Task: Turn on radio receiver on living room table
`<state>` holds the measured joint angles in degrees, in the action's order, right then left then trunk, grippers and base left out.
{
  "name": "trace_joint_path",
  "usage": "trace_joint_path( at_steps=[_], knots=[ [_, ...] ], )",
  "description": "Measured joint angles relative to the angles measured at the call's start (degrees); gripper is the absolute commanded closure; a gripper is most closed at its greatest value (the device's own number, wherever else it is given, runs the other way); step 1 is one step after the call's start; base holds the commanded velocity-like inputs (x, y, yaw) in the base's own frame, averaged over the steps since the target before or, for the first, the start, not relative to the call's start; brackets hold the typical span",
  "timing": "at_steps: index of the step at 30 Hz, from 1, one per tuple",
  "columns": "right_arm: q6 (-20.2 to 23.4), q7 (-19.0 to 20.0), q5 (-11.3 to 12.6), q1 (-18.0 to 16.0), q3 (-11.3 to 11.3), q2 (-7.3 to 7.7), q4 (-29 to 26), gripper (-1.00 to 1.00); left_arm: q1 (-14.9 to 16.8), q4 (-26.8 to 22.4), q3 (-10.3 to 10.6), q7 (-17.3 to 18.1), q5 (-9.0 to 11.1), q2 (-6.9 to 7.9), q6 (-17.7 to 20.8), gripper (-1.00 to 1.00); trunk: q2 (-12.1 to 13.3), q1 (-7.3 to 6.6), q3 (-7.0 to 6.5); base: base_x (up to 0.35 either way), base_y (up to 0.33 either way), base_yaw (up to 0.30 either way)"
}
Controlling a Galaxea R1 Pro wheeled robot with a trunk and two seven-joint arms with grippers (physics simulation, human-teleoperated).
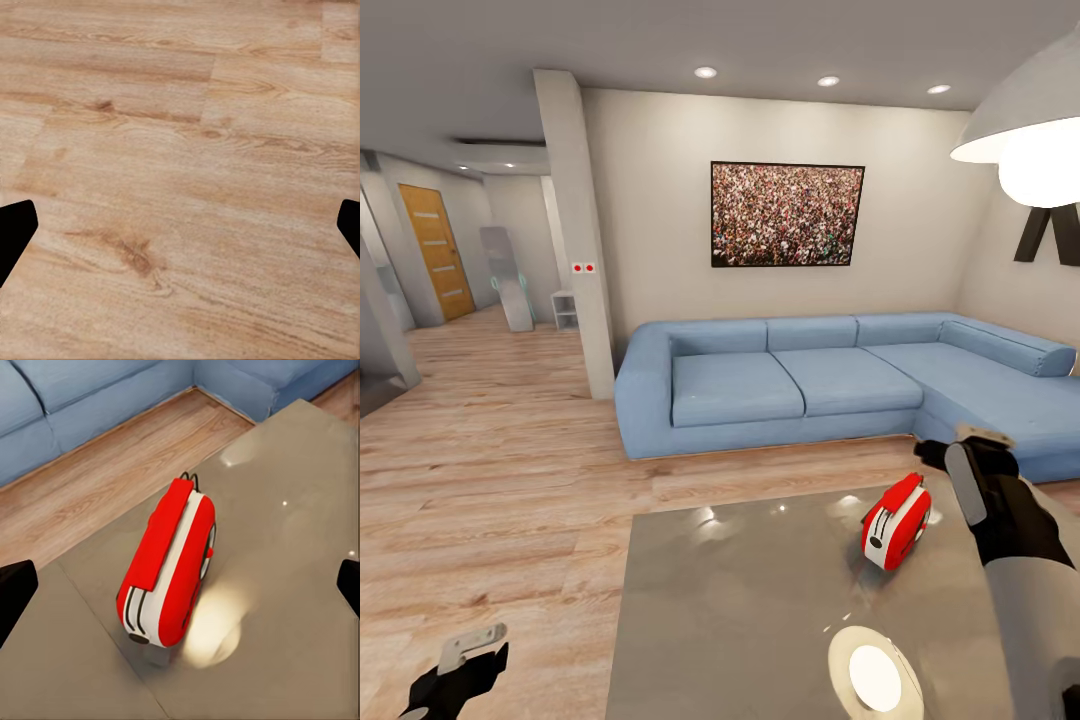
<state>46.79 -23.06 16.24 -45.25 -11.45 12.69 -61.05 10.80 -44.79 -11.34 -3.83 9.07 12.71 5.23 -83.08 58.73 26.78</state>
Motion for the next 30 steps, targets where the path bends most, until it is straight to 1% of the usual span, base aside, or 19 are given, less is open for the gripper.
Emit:
trace_joint_path(
  at_steps=[5, 12, 17, 19, 20, 23, 26, 30],
  knots=[
    [0.12, 0.08, 0.16, -0.17, -0.13, 0.28, 0.20, -1.00, 0.00, 0.04, -0.06, -0.03, -0.09, 0.02, -0.03, -1.00, 0.00, 0.00, 0.00, 0.000, 0.000, 0.000],
    [0.08, 0.11, 0.15, -0.19, -0.15, 0.26, 0.22, -1.00, 0.00, 0.07, 0.05, -0.04, -0.25, -0.08, 0.04, -1.00, 0.00, 0.00, 0.02, 0.000, 0.000, 0.000],
    [0.06, 0.23, 0.19, -0.19, -0.16, 0.23, 0.23, -1.00, 0.00, 0.09, 0.05, -0.04, -0.31, -0.06, 0.04, -1.00, 0.00, 0.00, 0.31, 0.000, 0.000, 0.000],
    [0.02, 0.84, 0.20, -0.19, -0.21, 0.23, 0.25, -1.00, 0.01, 0.08, 0.02, -0.04, -0.34, -0.06, 0.02, -1.00, 0.00, 0.00, 0.48, 0.000, 0.000, 0.000],
    [0.02, 3.01, 0.13, -0.20, -2.47, 0.24, 0.23, -1.00, -0.02, 0.08, 0.09, -0.08, -0.36, -0.10, -0.12, -1.00, 0.00, 0.00, 0.57, 0.000, 0.000, 0.000],
    [0.08, 3.47, 0.17, -0.19, -4.72, 0.23, 0.28, -1.00, 0.00, 0.09, 0.16, -0.12, -0.43, -0.13, -0.24, -1.00, 0.00, 0.00, 0.85, 0.000, 0.000, 0.000],
    [0.12, 3.54, 0.17, -0.19, -4.86, 0.20, 0.30, -1.00, 0.00, 0.12, 0.20, -0.12, -0.45, -0.14, -0.29, -1.00, 0.00, 0.00, 1.13, 0.000, 0.000, 0.000],
    [0.14, 3.55, 0.16, -0.19, -4.44, 0.08, 0.31, -1.00, 0.01, 0.11, 0.25, -0.12, -0.45, -0.14, -0.34, -1.00, 0.00, 0.00, 1.50, 0.000, 0.000, 0.000]
  ],
)
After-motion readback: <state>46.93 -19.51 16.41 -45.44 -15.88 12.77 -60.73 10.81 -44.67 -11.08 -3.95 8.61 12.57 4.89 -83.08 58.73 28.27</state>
